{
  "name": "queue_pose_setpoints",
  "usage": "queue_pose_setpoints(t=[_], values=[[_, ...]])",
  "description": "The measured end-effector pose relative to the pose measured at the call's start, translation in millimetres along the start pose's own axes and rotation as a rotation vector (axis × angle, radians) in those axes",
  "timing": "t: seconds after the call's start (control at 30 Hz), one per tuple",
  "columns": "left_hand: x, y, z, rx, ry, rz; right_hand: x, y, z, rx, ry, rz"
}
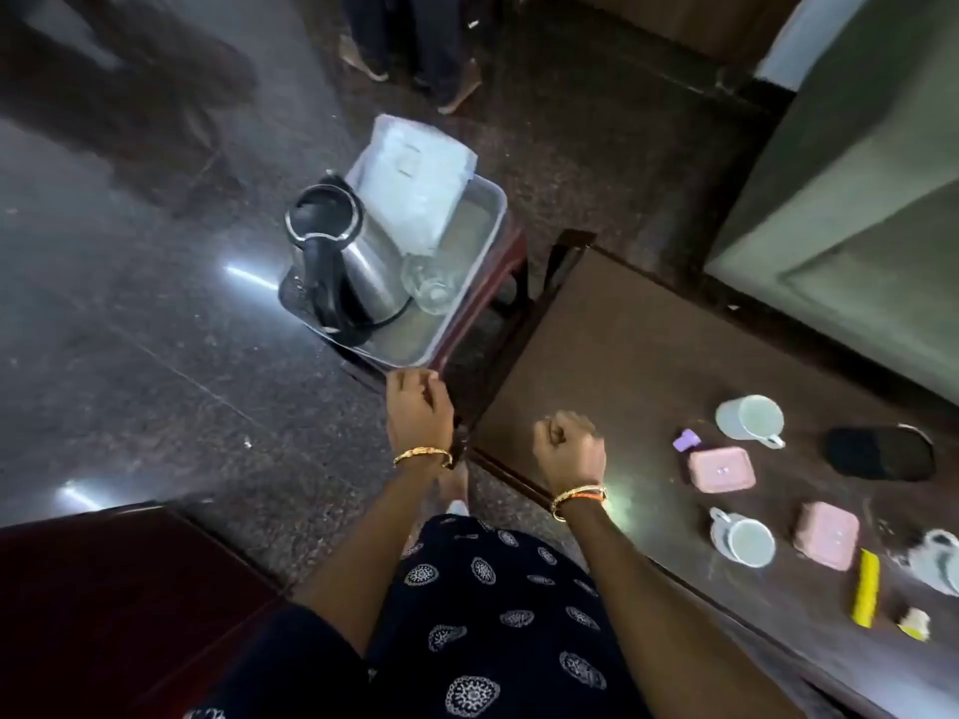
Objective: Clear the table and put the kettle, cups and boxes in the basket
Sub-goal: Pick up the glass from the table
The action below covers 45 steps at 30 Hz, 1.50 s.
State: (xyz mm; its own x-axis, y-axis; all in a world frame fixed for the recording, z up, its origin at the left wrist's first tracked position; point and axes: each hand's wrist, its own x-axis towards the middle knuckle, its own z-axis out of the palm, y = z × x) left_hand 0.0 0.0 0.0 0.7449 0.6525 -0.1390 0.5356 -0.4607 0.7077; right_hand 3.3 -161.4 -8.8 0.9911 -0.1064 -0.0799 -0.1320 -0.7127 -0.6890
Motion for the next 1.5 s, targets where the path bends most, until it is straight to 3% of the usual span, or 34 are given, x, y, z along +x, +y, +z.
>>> queue_pose_setpoints(t=[0.13,0.4,0.57,0.67,0.8,0.9,1.07,1.17,1.5], values=[[53.1,-19.2,-40.9,-0.07,0.144,-0.132,27.9,-55.3,36.3,0.071,-0.094,0.008],[100.4,-17.6,-17.8,-0.157,-0.341,-0.126,118.0,-112.5,117.5,0.122,-0.376,0.043],[136.3,4.5,13.7,-0.387,-0.451,-0.256,159.8,-127.4,148.9,-0.096,-0.5,-0.106],[145.0,-1.4,21.9,-0.395,-0.467,-0.346,170.8,-127.7,162.2,-0.218,-0.48,-0.182],[150.9,-4.4,21.2,-0.333,-0.416,-0.27,170.5,-126.6,165.4,-0.206,-0.37,-0.193],[143.2,-1.3,14.2,-0.27,-0.366,-0.134,160.2,-127.1,149.5,-0.029,-0.248,-0.153],[98.4,4.0,18.5,0.165,-0.247,0.285,129.6,-126.2,88.8,0.205,0.043,-0.161],[53.1,16.4,39.7,0.243,-0.308,0.392,106.9,-92.4,40.8,0.252,0.149,-0.099],[-134.4,102.2,186.5,0.178,-0.675,0.566,48.9,128.2,-133.4,0.203,0.168,0.29]])
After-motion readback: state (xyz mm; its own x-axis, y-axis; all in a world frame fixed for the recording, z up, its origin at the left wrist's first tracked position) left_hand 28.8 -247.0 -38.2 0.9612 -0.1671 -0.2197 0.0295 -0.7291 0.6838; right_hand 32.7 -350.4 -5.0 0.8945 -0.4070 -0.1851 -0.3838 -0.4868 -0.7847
